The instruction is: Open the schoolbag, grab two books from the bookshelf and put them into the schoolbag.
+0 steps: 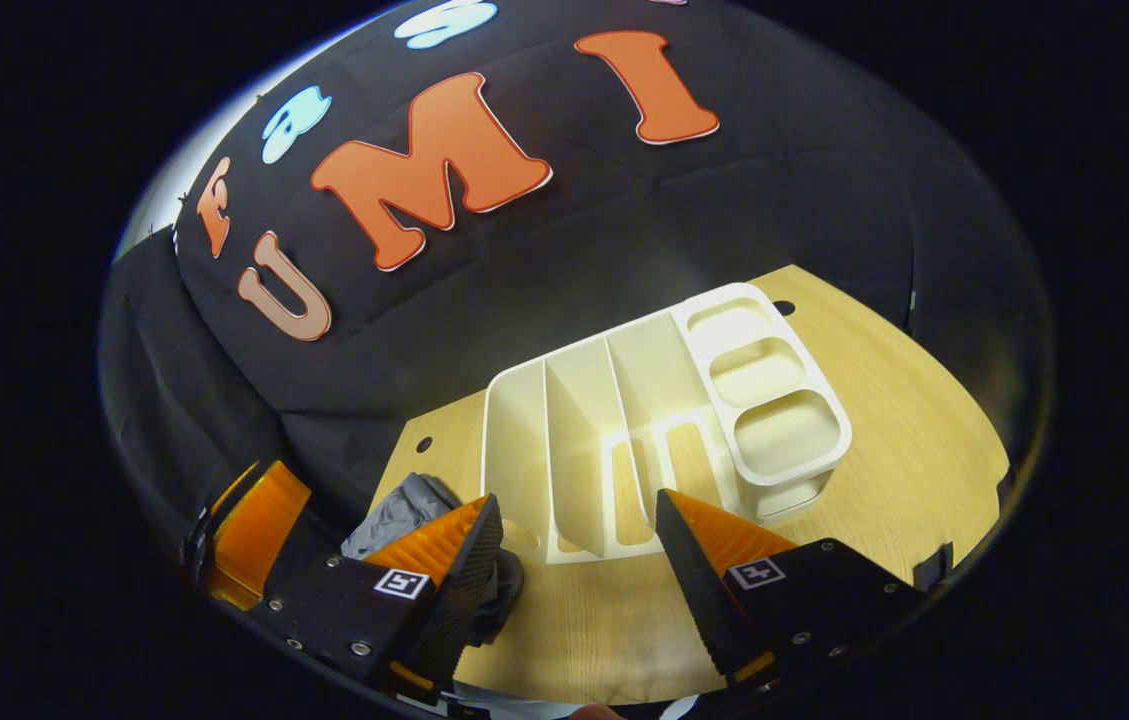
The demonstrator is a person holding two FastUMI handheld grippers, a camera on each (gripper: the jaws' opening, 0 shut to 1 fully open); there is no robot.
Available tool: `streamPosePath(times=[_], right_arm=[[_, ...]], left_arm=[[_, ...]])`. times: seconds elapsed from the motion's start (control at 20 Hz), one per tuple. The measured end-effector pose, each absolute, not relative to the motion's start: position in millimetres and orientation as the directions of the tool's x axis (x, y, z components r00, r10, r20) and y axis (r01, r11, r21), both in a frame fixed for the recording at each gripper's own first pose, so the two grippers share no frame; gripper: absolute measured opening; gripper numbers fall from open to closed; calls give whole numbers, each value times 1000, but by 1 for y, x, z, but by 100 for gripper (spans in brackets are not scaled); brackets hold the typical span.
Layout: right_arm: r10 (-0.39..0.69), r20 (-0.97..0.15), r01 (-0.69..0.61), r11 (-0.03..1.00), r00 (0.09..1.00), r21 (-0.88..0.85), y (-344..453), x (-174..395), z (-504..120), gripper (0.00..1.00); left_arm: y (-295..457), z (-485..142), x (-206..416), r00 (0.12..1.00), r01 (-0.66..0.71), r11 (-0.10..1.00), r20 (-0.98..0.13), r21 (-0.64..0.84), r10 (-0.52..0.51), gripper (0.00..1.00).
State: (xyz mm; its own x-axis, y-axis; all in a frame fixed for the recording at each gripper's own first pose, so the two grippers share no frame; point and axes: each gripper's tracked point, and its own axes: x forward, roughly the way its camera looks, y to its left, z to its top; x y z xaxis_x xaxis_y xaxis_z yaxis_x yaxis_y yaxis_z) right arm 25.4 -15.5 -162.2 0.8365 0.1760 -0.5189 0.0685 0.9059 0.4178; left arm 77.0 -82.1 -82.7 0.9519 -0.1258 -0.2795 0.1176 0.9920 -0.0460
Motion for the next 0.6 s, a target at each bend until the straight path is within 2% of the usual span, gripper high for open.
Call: streamPosePath(times=[0.3,0.6], right_arm=[[8,-432,132,947,902,293,-32,26,-148,93],[-130,-209,152,984,969,95,-48,25,-99,93]], left_arm=[[-70,-103,78,960,128,990,-244,-66,-140,97],[-68,-103,74,971,106,990,-206,-91,-123,97]])
